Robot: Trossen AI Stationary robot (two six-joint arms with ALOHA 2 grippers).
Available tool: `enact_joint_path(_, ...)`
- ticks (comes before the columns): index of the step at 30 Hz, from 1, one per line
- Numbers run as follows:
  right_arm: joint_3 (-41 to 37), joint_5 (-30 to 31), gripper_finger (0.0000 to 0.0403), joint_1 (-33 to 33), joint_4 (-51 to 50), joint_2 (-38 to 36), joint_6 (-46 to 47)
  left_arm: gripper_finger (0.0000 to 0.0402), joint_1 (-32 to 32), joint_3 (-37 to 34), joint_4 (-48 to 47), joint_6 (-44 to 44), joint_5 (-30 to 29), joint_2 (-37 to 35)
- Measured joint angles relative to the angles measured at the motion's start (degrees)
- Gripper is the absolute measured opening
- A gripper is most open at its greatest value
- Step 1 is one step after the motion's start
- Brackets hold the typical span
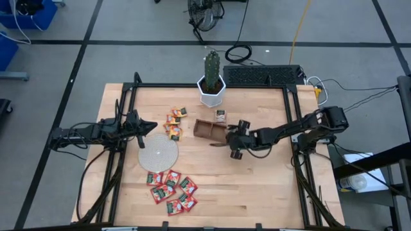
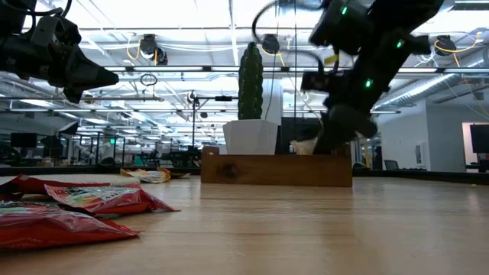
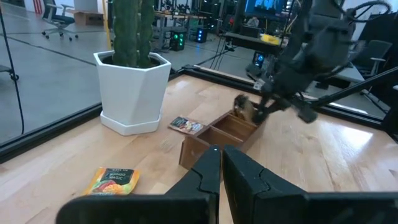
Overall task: Pick & Place Tea
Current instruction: Put the brown tea bag into the right section of the wooden organizer
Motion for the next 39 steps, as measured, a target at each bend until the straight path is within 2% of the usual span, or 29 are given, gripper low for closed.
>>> enact_joint_path(8,0.1,1.3,0.0000,1.4,6.1,-6.6,-5.3,0.0021,0.0,0.0,0.0,0.0,0.0,0.0)
enact_joint_path(12,0.1,3.6,0.0000,-2.9,7.8,-8.8,-9.8,0.0021,0.0,0.0,0.0,0.0,0.0,0.0)
enact_joint_path(14,0.9,-2.1,0.0000,-7.7,8.3,-9.1,-12.8,0.0021,0.0,0.0,0.0,0.0,0.0,0.0)
enact_joint_path(17,7.1,-13.2,0.0000,-16.6,-0.3,-8.3,-14.0,0.0021,0.0,0.0,0.0,0.0,0.0,0.0)
enact_joint_path(21,17.1,-15.3,0.0000,-25.3,-14.9,-4.7,-17.7,0.0021,0.0,0.0,0.1,0.0,0.0,0.0)
enact_joint_path(25,20.8,-18.2,0.0005,-29.6,-19.2,-0.4,-23.0,0.0021,0.0,0.0,0.1,0.0,0.0,0.0)
enact_joint_path(28,20.5,-23.1,0.0032,-31.9,-19.0,3.1,-25.0,0.0021,0.0,0.0,0.0,0.0,0.0,0.0)
enact_joint_path(34,20.8,-31.3,0.0119,-33.9,-12.0,10.2,-29.1,0.0021,0.0,0.0,0.0,0.0,0.0,0.0)
enact_joint_path(39,25.5,-31.9,0.0202,-33.4,-14.6,17.1,-30.1,0.0021,0.0,0.0,0.0,0.0,0.0,0.0)
